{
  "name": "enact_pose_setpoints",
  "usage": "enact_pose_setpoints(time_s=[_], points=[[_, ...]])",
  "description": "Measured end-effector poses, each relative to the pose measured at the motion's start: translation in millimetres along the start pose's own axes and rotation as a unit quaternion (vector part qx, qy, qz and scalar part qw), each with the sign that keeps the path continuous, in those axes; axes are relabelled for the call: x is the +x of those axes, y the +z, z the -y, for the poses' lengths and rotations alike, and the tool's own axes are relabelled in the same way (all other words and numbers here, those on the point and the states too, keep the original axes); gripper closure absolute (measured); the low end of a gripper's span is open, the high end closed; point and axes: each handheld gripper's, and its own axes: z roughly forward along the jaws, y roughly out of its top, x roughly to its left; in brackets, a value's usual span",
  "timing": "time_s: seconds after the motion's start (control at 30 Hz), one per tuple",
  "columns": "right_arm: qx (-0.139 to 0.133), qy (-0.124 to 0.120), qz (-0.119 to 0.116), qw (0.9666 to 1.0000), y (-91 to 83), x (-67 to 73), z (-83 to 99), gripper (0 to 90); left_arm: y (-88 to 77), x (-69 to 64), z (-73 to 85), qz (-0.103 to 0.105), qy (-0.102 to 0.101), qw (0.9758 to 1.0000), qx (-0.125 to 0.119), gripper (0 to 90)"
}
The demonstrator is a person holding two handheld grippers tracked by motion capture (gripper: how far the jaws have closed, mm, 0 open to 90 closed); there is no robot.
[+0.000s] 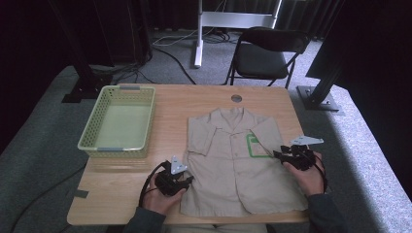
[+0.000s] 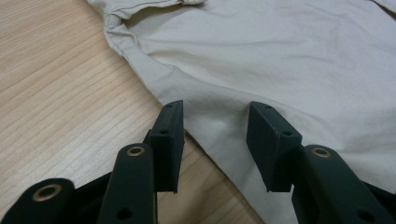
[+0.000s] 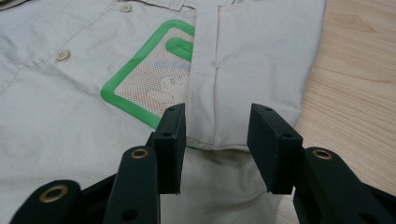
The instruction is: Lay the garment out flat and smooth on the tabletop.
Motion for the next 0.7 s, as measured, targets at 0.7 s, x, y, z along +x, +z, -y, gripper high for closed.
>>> enact_pose_setpoints(time_s=[0.7], points=[[0.009, -0.001, -0.016, 0.9998, 14.2, 7.6, 3.7, 54.7, -2.6, -2.9, 0.1, 0.003, 0.007, 1.0, 0.005, 86.8]])
